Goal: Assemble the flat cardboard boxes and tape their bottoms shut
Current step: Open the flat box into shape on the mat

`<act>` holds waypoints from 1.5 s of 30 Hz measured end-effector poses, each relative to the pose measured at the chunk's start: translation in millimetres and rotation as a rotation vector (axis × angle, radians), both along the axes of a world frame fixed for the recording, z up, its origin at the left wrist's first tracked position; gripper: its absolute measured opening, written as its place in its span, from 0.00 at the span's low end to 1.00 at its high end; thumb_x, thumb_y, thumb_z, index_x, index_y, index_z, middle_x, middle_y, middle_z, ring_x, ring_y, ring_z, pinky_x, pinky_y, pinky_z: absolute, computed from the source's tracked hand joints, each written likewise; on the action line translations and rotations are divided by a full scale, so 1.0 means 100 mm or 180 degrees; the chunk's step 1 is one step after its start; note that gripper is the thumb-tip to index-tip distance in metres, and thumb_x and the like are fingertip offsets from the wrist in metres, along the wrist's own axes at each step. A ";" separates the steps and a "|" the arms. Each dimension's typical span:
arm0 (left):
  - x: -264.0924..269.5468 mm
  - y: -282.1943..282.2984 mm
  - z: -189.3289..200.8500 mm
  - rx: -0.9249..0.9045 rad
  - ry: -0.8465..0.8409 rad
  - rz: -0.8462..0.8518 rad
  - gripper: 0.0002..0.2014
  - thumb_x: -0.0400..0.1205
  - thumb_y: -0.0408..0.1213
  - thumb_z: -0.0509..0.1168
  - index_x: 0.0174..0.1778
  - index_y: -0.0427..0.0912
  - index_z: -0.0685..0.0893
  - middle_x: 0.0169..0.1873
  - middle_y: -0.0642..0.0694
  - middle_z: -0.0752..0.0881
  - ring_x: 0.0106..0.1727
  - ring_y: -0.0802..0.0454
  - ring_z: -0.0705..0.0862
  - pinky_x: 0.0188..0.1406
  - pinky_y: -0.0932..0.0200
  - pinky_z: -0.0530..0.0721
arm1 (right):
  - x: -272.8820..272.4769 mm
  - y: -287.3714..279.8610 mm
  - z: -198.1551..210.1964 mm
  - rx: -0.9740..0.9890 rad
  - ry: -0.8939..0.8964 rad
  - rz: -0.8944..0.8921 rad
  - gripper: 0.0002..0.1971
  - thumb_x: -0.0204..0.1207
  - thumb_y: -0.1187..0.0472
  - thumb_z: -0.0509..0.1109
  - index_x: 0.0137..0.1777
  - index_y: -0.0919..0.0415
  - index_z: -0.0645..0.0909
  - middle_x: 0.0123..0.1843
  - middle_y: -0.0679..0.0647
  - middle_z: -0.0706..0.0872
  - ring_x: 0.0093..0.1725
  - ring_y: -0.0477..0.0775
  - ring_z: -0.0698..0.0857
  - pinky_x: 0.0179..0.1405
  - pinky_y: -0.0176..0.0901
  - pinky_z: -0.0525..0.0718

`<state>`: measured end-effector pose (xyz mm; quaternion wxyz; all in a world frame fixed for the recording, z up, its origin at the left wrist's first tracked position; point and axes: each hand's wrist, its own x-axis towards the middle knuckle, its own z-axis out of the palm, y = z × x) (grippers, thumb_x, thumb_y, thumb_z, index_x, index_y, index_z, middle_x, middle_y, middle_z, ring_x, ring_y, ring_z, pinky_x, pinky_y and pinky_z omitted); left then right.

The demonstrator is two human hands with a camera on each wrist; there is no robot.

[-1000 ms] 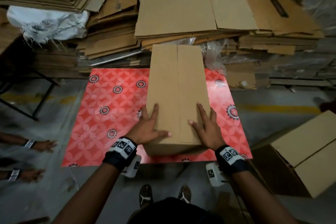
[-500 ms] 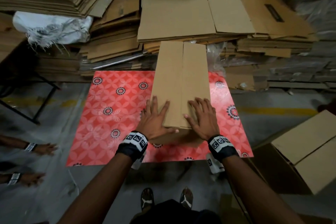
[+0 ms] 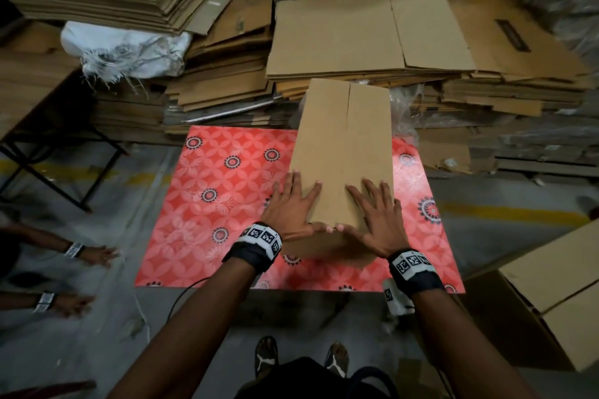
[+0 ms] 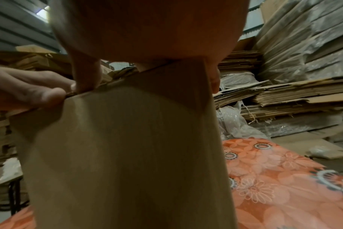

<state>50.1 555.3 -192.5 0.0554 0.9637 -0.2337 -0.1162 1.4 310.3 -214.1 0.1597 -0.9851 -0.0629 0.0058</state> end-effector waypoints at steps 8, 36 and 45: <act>0.08 0.04 -0.02 0.0108 -0.0251 -0.0266 0.56 0.71 0.83 0.39 0.91 0.51 0.43 0.86 0.20 0.45 0.88 0.24 0.44 0.86 0.28 0.50 | 0.01 0.02 0.05 -0.0054 0.0114 -0.0024 0.53 0.65 0.13 0.53 0.90 0.35 0.49 0.92 0.47 0.47 0.90 0.66 0.41 0.80 0.85 0.54; -0.15 0.54 -0.16 -0.1089 -0.1910 0.1030 0.27 0.77 0.33 0.72 0.74 0.44 0.79 0.80 0.36 0.69 0.88 0.32 0.55 0.87 0.31 0.39 | 0.09 0.09 0.07 -0.0349 0.0004 0.0349 0.38 0.74 0.17 0.42 0.86 0.22 0.48 0.92 0.42 0.46 0.90 0.71 0.43 0.77 0.91 0.50; 0.02 0.10 -0.34 -0.0550 -0.1203 0.0155 0.28 0.90 0.60 0.50 0.83 0.52 0.71 0.81 0.51 0.72 0.85 0.44 0.64 0.84 0.36 0.57 | -0.05 0.12 0.52 0.1405 -0.1123 -0.0064 0.32 0.81 0.36 0.65 0.80 0.51 0.72 0.84 0.52 0.67 0.85 0.57 0.66 0.77 0.71 0.68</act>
